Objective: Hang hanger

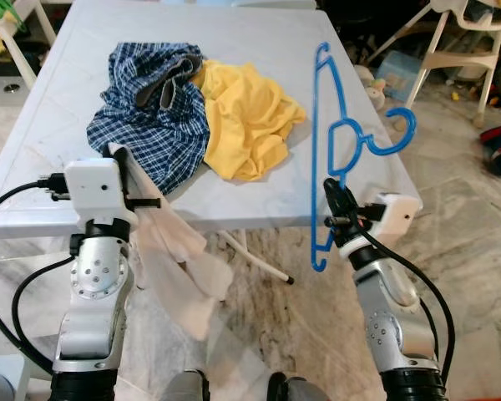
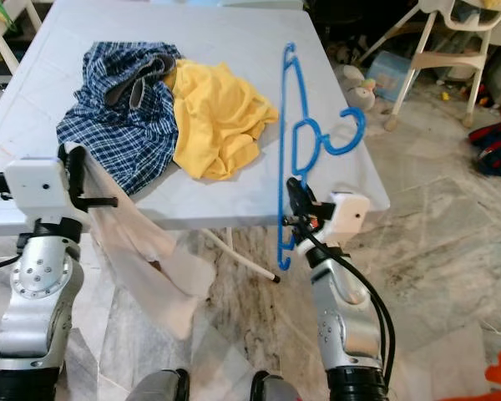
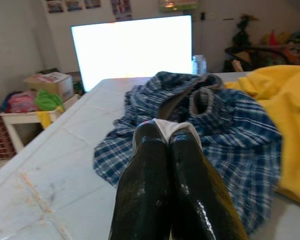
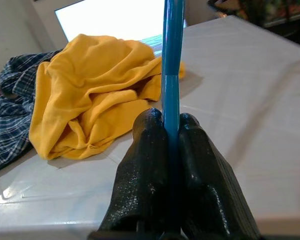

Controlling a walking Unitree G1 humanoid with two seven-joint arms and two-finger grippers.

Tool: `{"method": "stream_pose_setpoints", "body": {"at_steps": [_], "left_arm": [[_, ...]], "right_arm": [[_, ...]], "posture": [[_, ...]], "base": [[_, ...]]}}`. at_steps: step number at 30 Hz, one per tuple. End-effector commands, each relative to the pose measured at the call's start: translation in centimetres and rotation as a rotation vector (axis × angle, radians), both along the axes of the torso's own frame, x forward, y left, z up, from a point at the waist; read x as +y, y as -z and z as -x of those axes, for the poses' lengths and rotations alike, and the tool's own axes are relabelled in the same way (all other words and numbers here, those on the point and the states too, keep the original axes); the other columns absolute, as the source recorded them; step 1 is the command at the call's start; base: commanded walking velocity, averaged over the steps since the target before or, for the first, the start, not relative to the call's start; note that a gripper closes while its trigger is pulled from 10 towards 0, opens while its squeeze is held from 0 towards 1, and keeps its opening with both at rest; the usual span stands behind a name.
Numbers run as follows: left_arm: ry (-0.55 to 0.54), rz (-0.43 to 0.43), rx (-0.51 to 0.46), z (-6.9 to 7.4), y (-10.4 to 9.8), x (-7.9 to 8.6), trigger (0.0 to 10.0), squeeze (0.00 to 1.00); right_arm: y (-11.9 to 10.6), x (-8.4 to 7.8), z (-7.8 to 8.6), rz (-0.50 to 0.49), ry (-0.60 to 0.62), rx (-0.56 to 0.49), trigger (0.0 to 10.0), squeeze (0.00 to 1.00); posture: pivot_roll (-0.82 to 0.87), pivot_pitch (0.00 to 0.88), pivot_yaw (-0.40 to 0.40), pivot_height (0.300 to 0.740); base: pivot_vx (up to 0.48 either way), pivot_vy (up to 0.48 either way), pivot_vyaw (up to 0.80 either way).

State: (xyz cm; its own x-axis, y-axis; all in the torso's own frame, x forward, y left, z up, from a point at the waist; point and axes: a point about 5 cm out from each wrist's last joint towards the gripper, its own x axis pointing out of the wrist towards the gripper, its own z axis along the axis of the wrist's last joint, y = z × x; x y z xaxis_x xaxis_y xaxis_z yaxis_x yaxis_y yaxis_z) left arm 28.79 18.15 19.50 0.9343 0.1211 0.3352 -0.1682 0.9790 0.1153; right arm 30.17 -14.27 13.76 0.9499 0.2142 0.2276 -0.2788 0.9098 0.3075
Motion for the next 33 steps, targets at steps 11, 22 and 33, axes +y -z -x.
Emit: {"method": "stream_pose_setpoints", "body": {"at_steps": [11,22,33], "left_arm": [[-0.013,-0.107,-0.058,-2.3,-3.1,2.2,10.0,0.00],[0.148,-0.311,-0.026,-9.9,-9.0,1.8,10.0,0.00],[-0.101,-0.385,-0.208,-11.4,-21.9,2.3,10.0,0.00]], "right_arm": [[-0.3,-0.3,0.2,-0.002,0.009,-0.010,10.0,0.00],[0.0,-0.3,0.4,0.005,0.011,0.023,10.0,0.00],[0.0,-0.3,0.6,0.001,0.013,0.032,10.0,0.00]], "posture": [[0.18,0.204,-0.081,0.740],[0.14,0.233,-0.074,0.740],[0.11,0.236,-0.072,0.740]], "base": [[0.000,0.000,0.00],[0.000,0.000,0.00],[0.000,0.000,0.00]]}}
